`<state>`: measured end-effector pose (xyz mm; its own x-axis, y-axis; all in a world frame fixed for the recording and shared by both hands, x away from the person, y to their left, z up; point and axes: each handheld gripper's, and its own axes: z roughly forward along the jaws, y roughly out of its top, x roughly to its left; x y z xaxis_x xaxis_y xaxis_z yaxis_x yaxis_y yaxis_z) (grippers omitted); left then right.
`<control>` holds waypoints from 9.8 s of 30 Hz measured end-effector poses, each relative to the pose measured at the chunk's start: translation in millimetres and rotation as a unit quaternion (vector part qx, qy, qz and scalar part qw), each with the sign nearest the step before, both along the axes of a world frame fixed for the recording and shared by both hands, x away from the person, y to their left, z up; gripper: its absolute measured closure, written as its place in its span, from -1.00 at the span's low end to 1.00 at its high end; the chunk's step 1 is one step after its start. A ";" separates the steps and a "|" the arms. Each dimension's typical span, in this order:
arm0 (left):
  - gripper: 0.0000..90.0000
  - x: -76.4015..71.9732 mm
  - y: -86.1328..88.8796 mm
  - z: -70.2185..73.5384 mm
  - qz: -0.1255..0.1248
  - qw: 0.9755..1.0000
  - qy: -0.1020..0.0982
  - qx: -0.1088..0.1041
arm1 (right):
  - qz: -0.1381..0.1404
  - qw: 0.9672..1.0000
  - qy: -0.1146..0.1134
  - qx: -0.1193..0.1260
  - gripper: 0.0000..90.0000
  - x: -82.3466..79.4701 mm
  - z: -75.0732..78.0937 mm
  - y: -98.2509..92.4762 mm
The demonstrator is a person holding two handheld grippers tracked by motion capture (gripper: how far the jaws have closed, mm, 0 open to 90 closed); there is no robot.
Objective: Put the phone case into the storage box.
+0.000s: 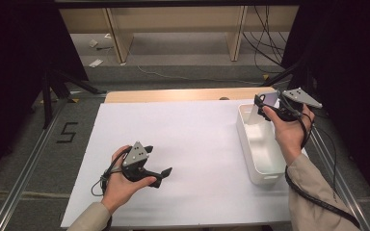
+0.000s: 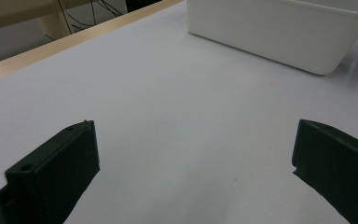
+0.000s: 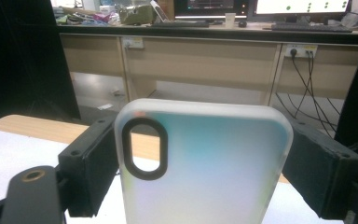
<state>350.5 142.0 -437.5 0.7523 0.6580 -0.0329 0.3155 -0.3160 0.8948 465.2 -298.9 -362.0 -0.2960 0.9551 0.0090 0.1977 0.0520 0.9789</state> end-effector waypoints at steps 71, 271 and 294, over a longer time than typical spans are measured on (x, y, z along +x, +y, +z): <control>-1.00 -0.7 -1.1 1.2 -0.001 1.000 -0.001 -0.005 | -0.006 1.000 0.021 0.006 -0.60 23.1 -8.9 5.0; -1.00 -1.1 0.2 3.2 0.000 1.000 -0.004 -0.013 | -0.005 0.995 0.101 -0.019 -0.95 78.2 -36.5 16.8; -1.00 -1.2 0.0 3.4 -0.001 1.000 -0.003 -0.013 | -0.009 0.997 0.076 -0.022 -0.93 72.4 -29.2 14.2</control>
<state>349.3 142.0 -434.1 0.7537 0.6557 -0.0447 0.3091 -0.2936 0.9046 537.7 -284.6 -391.2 -0.2776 0.9607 0.0102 0.3446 0.0897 0.9344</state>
